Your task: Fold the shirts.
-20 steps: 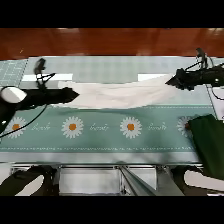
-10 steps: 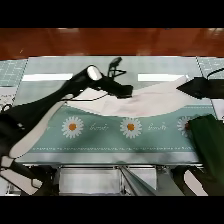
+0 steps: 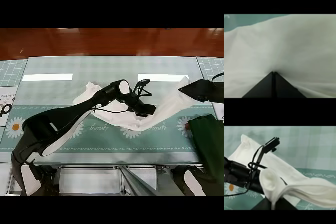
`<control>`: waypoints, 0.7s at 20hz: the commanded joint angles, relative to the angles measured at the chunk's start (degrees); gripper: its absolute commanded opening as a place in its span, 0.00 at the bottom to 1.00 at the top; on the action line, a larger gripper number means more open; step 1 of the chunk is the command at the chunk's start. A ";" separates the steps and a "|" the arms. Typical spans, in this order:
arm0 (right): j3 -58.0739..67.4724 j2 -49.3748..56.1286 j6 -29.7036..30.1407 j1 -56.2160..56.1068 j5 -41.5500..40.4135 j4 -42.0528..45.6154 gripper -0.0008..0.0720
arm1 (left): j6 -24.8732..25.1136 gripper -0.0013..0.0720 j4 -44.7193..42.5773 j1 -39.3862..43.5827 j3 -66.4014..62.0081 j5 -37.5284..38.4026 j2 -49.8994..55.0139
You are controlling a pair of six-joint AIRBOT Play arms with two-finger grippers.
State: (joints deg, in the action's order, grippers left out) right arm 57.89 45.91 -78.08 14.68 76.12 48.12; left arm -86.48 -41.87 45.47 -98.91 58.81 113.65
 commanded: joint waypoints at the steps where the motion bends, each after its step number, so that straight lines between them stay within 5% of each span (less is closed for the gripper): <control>1: -0.04 0.70 -0.63 -1.73 -0.87 -0.57 0.05 | -0.42 0.04 0.00 -4.74 -0.46 1.57 -2.03; 7: 2.27 10.93 -0.59 -19.76 -14.34 -9.81 0.05 | -0.17 0.04 -13.20 -26.18 13.33 3.26 -24.94; 14: 23.96 41.68 -0.04 -40.59 -24.00 -15.67 0.05 | 1.99 0.04 -17.73 -46.56 44.30 -0.07 -60.63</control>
State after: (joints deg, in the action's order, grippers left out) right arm 73.76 76.14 -78.32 -18.96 56.40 35.64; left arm -85.54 -57.74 5.96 -66.04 60.23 66.32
